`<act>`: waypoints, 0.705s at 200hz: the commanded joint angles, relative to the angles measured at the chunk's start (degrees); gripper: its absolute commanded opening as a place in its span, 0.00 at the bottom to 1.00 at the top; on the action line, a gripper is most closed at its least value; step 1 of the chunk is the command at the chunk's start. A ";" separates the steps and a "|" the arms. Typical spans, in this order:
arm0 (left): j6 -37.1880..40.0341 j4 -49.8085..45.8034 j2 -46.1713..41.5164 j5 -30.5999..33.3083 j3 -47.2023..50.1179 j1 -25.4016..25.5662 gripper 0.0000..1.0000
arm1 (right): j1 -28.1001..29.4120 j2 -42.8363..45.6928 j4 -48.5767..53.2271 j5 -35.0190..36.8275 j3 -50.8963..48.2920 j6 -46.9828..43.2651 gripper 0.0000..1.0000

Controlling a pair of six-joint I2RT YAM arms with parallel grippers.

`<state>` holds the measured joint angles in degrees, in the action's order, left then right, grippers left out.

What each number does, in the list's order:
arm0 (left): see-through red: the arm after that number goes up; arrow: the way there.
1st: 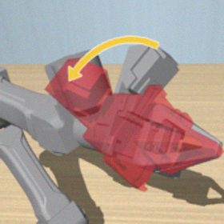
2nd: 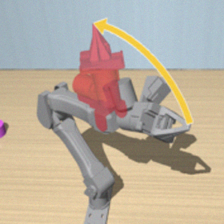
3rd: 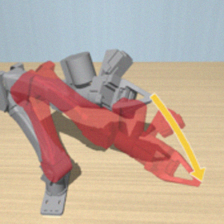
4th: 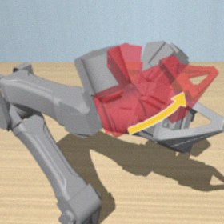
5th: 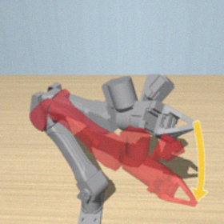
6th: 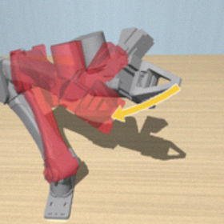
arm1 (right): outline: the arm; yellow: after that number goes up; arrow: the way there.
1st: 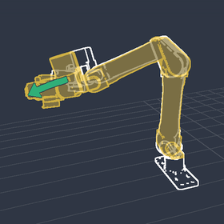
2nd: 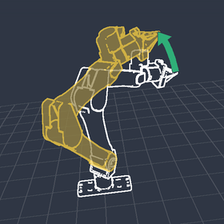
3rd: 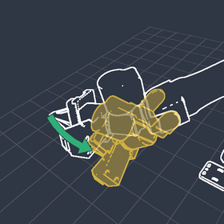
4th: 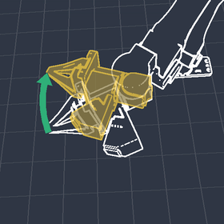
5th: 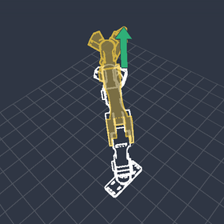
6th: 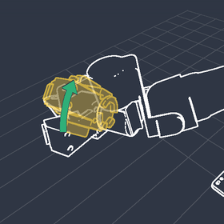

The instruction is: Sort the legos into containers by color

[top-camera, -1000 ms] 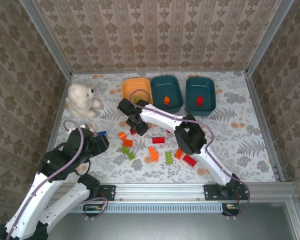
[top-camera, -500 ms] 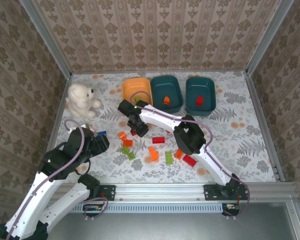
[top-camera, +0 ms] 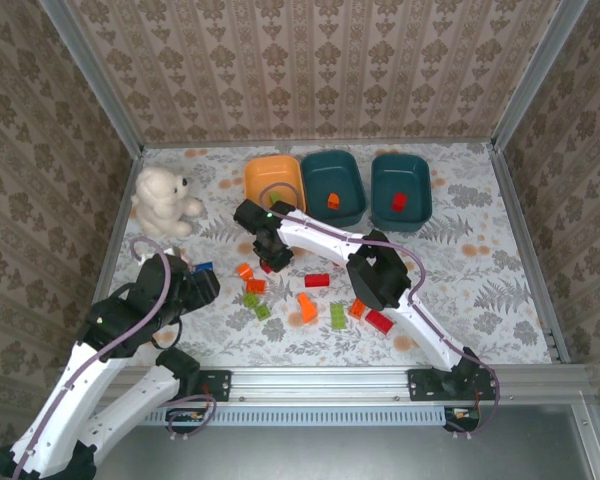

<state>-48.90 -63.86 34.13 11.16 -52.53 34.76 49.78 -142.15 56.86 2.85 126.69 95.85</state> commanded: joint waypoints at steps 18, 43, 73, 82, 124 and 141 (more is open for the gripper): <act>4.02 6.27 0.77 -5.45 1.81 -0.40 0.74 | -1.13 10.95 2.59 6.78 -3.03 -9.85 0.22; 5.91 13.69 3.58 -10.00 2.52 -0.31 0.74 | -3.44 23.73 -0.17 12.90 -13.66 -16.38 0.21; 7.87 22.63 11.20 -14.21 1.61 0.20 0.74 | -11.91 37.05 -3.23 17.44 -26.23 -26.51 0.20; 8.36 24.47 13.88 -14.79 0.91 0.47 0.74 | -15.61 39.59 -4.57 17.06 -29.02 -31.21 0.21; 10.22 31.17 25.74 -16.91 -3.57 1.44 0.75 | -34.49 39.73 -10.45 6.96 -33.88 -46.59 0.21; 10.87 32.55 29.76 -17.47 -5.86 1.69 0.74 | -38.42 34.59 -9.84 3.53 -29.89 -49.68 0.20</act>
<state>-40.66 -36.77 60.20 -3.99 -53.93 35.99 15.14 -100.90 48.29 13.52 94.72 56.51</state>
